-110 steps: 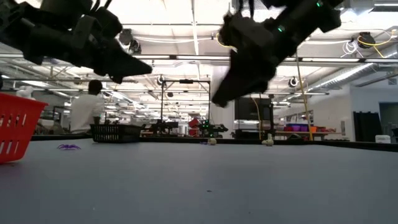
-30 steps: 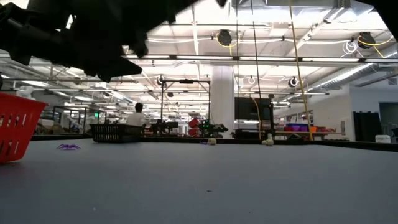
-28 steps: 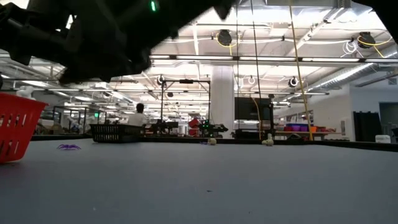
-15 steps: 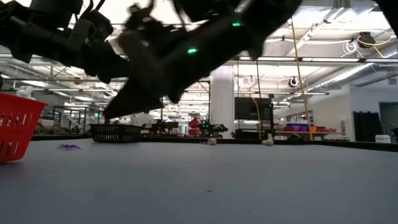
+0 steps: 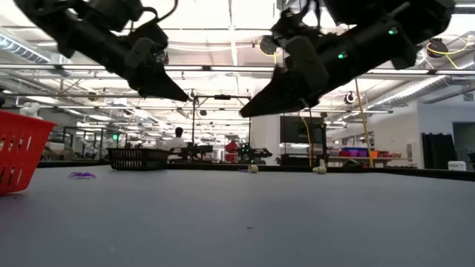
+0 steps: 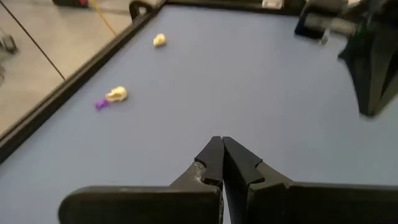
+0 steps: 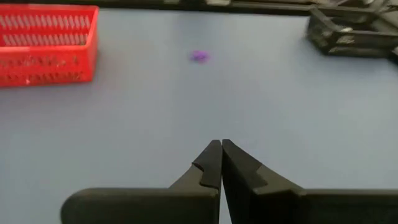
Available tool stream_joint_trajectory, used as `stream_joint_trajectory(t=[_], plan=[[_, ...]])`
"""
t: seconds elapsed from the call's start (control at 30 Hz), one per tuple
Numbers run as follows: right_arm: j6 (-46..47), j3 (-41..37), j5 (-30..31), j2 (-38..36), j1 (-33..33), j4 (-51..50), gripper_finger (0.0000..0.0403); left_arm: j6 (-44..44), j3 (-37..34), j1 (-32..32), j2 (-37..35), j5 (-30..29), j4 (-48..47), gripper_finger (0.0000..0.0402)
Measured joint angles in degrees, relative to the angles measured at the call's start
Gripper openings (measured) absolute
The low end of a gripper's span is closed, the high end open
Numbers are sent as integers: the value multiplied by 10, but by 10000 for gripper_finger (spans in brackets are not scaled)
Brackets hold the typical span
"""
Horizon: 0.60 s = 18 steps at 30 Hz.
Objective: Sort Halloween decoration
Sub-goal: Put the white skull toy into the black basket
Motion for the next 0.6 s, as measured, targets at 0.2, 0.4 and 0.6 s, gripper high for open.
stream_joint_trajectory(t=[0.2,0.4,0.6], plan=[[13,-74,31,-93,-1,6,0,44,94,68,72,74,-74,1],[3,-110,32,-149,-1,-1,0,93,228,133,174,93,-187,1],[1,-121,34,-162,-1,-8,0,136,345,181,279,129,-285,0]])
